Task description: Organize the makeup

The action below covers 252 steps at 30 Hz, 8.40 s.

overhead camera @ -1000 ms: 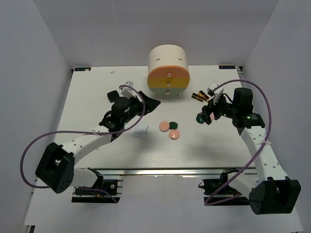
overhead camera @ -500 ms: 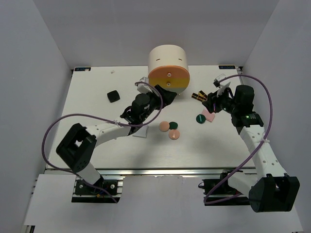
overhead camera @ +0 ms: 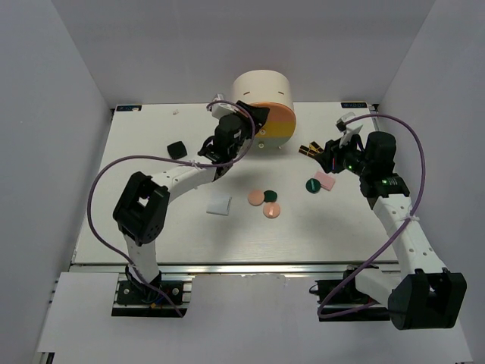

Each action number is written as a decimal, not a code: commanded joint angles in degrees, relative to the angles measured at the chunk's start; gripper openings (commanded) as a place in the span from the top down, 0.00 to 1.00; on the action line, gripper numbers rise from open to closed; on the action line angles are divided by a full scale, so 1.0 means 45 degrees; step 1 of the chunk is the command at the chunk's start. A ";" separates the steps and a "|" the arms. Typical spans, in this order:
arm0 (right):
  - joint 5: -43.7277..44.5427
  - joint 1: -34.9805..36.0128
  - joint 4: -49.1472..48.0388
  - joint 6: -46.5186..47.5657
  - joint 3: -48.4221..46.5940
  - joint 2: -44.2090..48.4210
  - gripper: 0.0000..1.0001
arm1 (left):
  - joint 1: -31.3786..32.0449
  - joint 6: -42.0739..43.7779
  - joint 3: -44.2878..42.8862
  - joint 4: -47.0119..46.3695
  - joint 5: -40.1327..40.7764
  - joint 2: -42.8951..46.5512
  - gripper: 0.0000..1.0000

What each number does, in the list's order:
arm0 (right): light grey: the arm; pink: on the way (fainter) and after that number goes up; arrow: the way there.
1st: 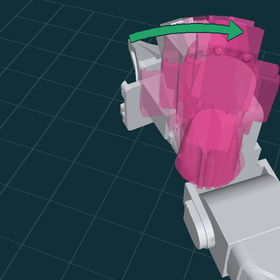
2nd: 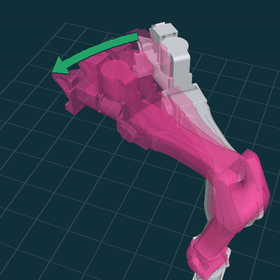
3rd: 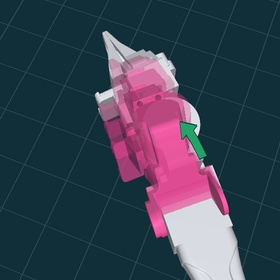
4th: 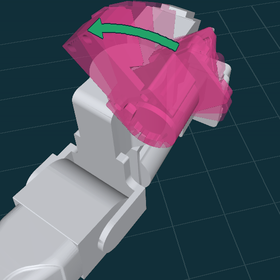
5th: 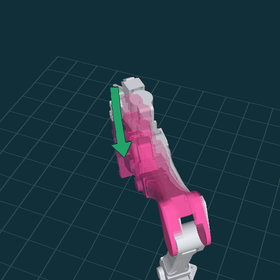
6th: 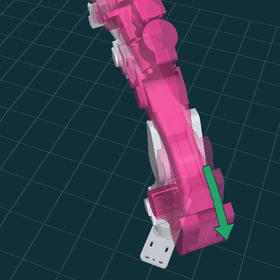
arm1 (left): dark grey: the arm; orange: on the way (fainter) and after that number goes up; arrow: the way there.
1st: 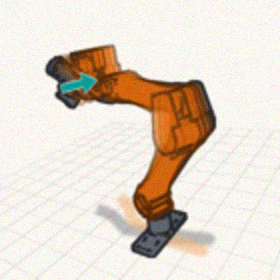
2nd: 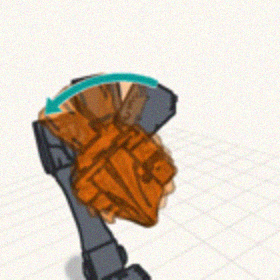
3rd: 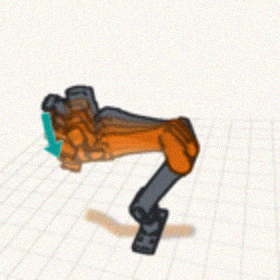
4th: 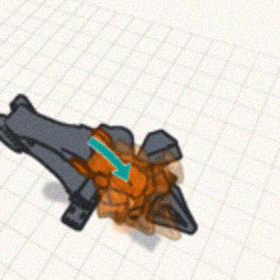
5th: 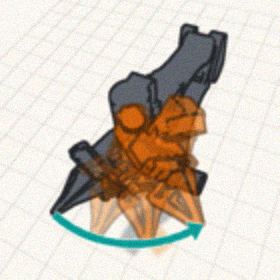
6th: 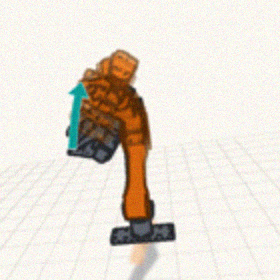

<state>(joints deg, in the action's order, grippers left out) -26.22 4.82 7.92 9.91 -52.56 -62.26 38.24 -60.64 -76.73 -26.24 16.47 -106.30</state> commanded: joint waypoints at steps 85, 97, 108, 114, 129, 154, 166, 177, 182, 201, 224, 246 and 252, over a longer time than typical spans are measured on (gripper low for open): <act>0.1900 -0.0309 0.1931 0.3050 -0.0507 -0.5516 0.40 | 0.0721 0.0232 0.6384 0.3799 -0.0028 0.6589 0.23; 0.1883 -0.0562 0.3881 0.6485 -0.3105 -0.7726 0.12 | -0.0255 0.0781 0.8007 0.7276 0.0930 0.9168 0.08; 0.1568 -0.0934 0.5465 0.8949 -0.4102 -0.9268 0.11 | -0.0763 0.0974 0.9082 0.7724 0.0871 1.1004 0.03; 0.1705 -0.0934 0.5622 0.9457 -0.4707 -1.0225 0.11 | -0.0841 0.1191 0.8925 0.8467 0.0988 1.1142 0.02; 0.2116 -0.1344 0.6306 1.0297 -0.5333 -1.1341 0.38 | -0.1212 0.1367 0.8594 0.9600 0.1379 1.1669 0.02; -0.3648 0.0450 0.4180 0.7290 -0.9394 -0.6223 0.93 | -0.1798 0.1856 0.8125 1.1007 0.0286 1.0341 0.02; -0.1440 0.2717 0.3063 0.7855 -1.2440 -0.9012 0.85 | -0.1798 0.1172 0.8828 1.0636 -0.0164 1.0732 0.02; -0.1206 0.3265 0.4234 0.8930 -1.2911 -0.9953 0.57 | -0.1818 0.1269 0.8750 1.0343 -0.0379 1.0264 0.02; -0.0991 0.3265 0.4411 0.9047 -1.2853 -0.9954 0.33 | -0.1818 0.1289 0.8672 1.0187 -0.0574 1.0009 0.02; 0.0807 0.2465 0.0859 0.4343 -1.0420 -0.6425 0.23 | -0.1798 0.1188 0.6450 1.2430 -0.1062 0.6497 0.03; -0.0072 0.0804 0.0524 0.2466 -0.4083 -0.2200 0.11 | -0.0099 0.8690 0.4180 1.1476 -0.1199 0.2022 0.02; -0.0248 0.0531 0.0583 0.2270 -0.3673 -0.1751 0.11 | 0.0135 0.8008 0.4063 1.1007 0.0891 0.0888 0.46; -0.0248 0.0375 0.0564 0.2192 -0.3751 -0.1634 0.11 | 0.0155 0.7230 0.3575 1.1240 0.0579 0.2701 0.70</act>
<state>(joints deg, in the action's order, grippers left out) -26.35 7.14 12.01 20.91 -69.08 -71.50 38.83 -25.61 -59.02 23.18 17.63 -100.25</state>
